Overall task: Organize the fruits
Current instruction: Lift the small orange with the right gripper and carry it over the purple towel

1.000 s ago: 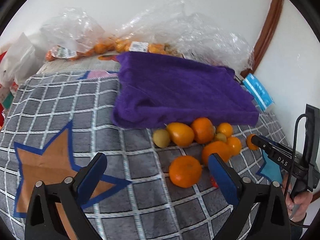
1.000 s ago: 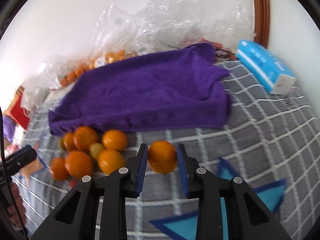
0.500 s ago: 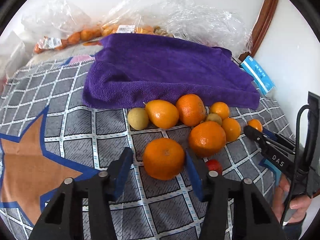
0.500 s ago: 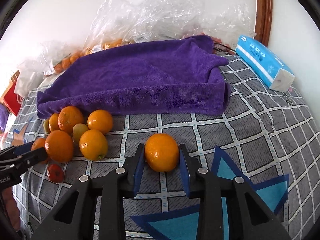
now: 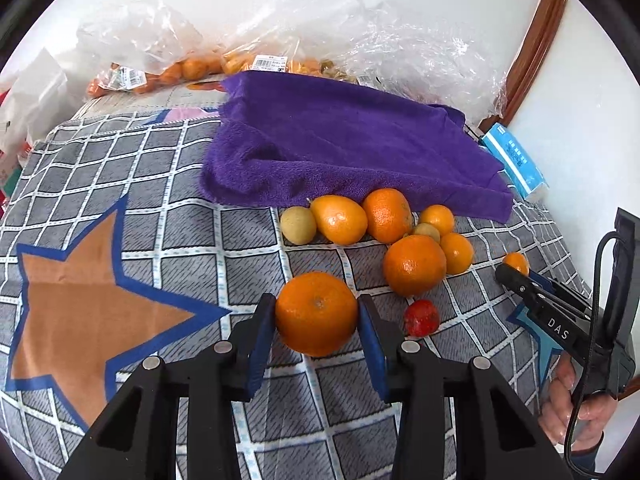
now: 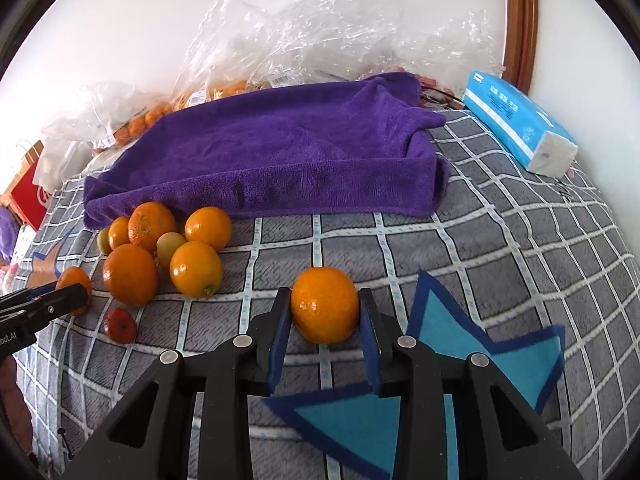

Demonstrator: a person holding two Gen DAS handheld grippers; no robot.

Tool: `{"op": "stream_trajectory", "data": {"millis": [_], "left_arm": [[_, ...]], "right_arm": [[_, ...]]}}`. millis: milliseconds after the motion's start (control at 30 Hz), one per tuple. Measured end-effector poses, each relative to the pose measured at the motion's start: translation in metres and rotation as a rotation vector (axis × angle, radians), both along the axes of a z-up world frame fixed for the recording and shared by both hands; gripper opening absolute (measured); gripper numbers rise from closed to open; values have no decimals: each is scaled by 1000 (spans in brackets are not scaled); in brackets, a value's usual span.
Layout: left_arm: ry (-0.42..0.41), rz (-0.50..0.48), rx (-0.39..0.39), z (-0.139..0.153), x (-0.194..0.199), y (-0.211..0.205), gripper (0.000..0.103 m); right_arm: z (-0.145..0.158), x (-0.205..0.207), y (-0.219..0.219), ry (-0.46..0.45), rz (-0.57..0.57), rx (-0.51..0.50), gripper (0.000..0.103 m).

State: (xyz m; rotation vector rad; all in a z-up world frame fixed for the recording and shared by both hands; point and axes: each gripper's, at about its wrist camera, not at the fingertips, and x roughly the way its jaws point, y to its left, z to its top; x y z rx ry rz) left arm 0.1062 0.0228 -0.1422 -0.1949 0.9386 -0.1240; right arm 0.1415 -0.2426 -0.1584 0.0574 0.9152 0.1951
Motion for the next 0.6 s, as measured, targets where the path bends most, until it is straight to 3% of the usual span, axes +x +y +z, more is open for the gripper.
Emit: {"op": "stream_trajectory", "data": {"millis": [600], "left_arm": [[-47,22,-46,35,-19,17,39]], "right_arm": [[61,-22,15,-88,-7,11,33]]}}
